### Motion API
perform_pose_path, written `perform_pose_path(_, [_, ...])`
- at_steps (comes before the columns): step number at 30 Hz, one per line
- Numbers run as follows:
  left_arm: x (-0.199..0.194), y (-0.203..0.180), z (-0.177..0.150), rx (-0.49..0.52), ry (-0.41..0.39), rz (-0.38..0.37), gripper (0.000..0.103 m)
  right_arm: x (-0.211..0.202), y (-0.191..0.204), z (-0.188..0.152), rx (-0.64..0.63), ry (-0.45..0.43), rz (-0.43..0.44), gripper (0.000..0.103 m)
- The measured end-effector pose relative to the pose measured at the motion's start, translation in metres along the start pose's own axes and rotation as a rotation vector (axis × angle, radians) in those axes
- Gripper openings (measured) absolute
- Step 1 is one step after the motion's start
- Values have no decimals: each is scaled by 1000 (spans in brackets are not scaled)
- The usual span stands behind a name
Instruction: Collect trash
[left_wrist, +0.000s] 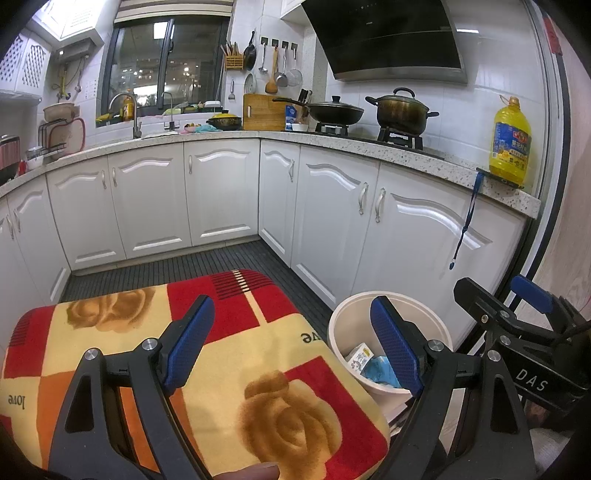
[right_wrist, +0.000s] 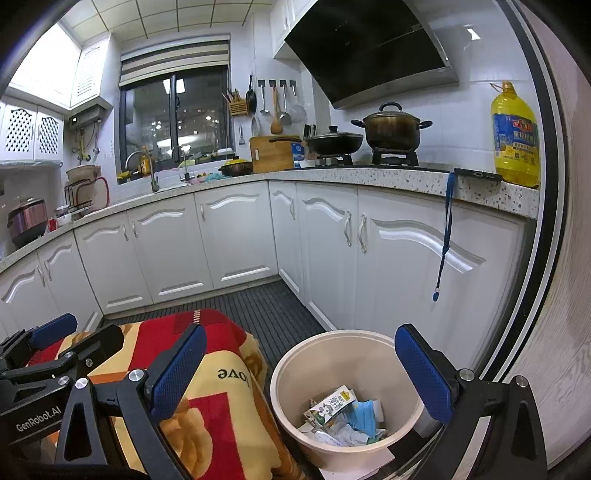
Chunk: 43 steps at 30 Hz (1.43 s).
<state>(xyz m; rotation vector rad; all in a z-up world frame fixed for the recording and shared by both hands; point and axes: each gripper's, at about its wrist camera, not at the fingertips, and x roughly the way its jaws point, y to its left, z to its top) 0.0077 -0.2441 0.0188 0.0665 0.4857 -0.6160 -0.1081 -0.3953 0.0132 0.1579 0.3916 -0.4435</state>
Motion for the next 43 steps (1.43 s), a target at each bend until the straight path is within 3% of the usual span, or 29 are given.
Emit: perform_pose_path(43, [15,8,-7,26,12,-5,86,9,-11,-8,21,41,-5,101])
